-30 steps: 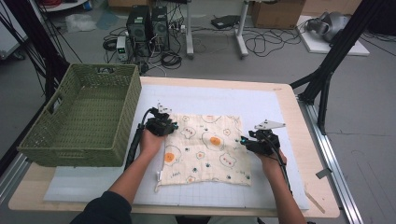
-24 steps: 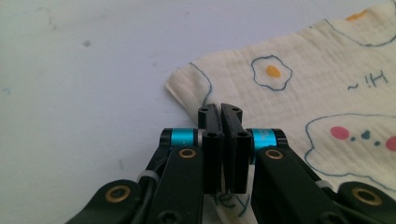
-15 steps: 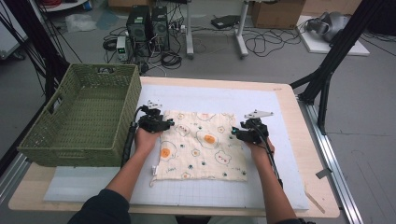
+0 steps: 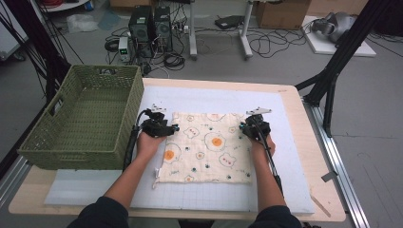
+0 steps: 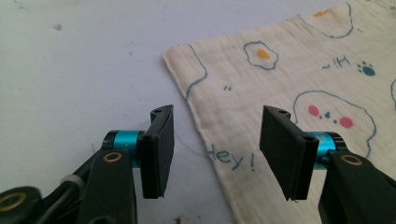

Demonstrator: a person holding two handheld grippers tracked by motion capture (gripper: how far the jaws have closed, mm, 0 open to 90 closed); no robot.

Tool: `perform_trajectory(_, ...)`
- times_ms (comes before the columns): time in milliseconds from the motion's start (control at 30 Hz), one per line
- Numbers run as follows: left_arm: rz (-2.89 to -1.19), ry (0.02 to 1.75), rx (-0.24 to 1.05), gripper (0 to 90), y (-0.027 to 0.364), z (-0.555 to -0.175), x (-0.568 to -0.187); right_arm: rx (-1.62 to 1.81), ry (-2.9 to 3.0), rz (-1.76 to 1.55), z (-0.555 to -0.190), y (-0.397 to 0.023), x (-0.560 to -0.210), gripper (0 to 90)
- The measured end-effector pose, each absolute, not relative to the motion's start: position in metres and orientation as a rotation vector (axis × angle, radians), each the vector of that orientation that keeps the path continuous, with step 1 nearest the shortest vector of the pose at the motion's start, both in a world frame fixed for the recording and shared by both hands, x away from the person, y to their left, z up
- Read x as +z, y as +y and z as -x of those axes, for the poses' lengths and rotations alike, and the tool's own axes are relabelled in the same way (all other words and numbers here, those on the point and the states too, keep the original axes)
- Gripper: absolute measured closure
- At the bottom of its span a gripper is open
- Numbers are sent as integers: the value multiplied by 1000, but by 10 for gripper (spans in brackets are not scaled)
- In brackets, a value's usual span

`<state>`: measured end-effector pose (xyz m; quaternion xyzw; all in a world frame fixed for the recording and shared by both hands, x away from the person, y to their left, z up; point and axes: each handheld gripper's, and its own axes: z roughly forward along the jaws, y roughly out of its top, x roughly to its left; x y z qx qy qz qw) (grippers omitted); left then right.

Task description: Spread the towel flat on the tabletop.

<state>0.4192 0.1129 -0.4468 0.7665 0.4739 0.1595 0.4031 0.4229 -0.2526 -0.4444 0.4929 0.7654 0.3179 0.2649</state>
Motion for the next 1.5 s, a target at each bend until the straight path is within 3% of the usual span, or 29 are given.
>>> perform_trajectory(100,-1970,1171,421,503,110,-417,-447,914,2064,-1327,-420,-256,-438,582)
perform_trajectory(233,-2030,1131,487,855,108,-415,-445,964,2085,-1316,-411,-262,-428,537)
perform_trajectory(367,-2013,1171,550,862,108,-415,-446,997,2141,-1288,-398,-264,-417,518)
perform_trajectory(433,-2005,1185,556,811,108,-414,-445,1017,2144,-1245,-388,-264,-412,519)
perform_trajectory(533,-1922,1206,515,578,114,-410,-444,1023,2152,-1190,-370,-265,-410,500)
perform_trajectory(700,-1876,1154,423,390,122,-398,-440,1075,2168,-1158,-344,-277,-412,454)
perform_trajectory(867,-1794,1049,417,343,123,-383,-427,1041,2205,-1127,-328,-282,-416,380)
perform_trajectory(1067,-1716,944,400,157,130,-360,-425,1050,2200,-1096,-313,-287,-418,239)
perform_trajectory(1300,-1714,887,391,165,136,-343,-428,1115,2159,-1075,-306,-293,-413,125)
perform_trajectory(1500,-1704,858,398,166,137,-339,-424,1140,2124,-1045,-303,-297,-411,121)
